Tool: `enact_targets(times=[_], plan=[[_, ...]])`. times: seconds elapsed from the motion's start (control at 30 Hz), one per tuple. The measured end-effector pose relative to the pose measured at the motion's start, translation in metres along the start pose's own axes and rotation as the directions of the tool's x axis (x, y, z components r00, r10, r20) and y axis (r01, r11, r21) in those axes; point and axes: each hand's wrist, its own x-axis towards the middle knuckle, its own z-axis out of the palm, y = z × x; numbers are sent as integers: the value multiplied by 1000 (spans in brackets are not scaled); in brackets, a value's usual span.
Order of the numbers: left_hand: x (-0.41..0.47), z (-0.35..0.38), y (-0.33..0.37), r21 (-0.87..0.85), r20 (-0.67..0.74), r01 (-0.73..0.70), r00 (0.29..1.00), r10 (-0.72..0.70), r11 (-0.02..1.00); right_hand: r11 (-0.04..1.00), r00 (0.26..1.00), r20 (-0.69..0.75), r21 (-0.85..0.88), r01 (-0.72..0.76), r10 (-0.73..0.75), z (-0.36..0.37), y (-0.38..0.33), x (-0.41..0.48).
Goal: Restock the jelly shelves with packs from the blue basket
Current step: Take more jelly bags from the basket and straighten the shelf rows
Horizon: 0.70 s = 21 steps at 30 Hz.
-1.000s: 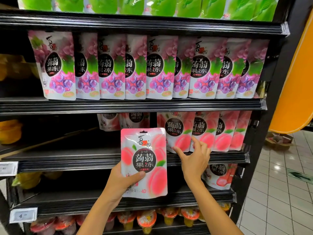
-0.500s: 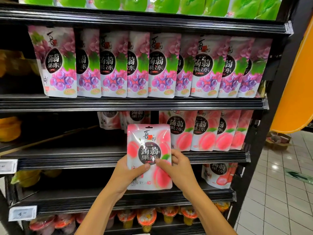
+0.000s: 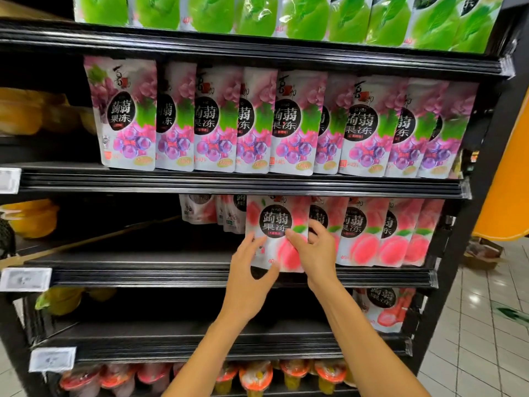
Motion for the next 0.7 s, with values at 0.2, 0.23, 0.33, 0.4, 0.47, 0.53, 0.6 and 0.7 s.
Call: enact_targets(times=[0.2, 0.23, 0.33, 0.4, 0.47, 0.53, 0.6, 0.7], plan=[[-1, 11, -10, 57, 58, -4, 998, 1, 998, 986, 996, -50, -149, 72, -80, 6, 11, -1], [-1, 12, -11, 74, 61, -13, 998, 8, 997, 984, 995, -39, -155, 84, -91, 5, 14, -1], [-1, 13, -12, 93, 59, -14, 998, 9, 996, 977, 995, -21, -191, 92, -98, 0, 20, -5], [-1, 13, -12, 99, 66, -15, 998, 9, 995, 968, 993, -47, -234, 91, -105, -3, 26, -11], [-1, 13, -12, 99, 76, -14, 997, 7, 995, 950, 990, -79, -299, 91, -120, -6, 32, -18], [-1, 13, -13, 92, 80, -4, 997, -3, 996, 908, 982, -107, -408, 97, -153, -9, 37, -24], [0, 14, -13, 96, 84, 2, 996, -10, 995, 860, 973, -144, -502, 87, -182, -11, 41, -28], [2, 14, -12, 113, 91, -1, 996, -9, 994, 827, 960, -191, -559, 64, -204, -11, 42, -29]])
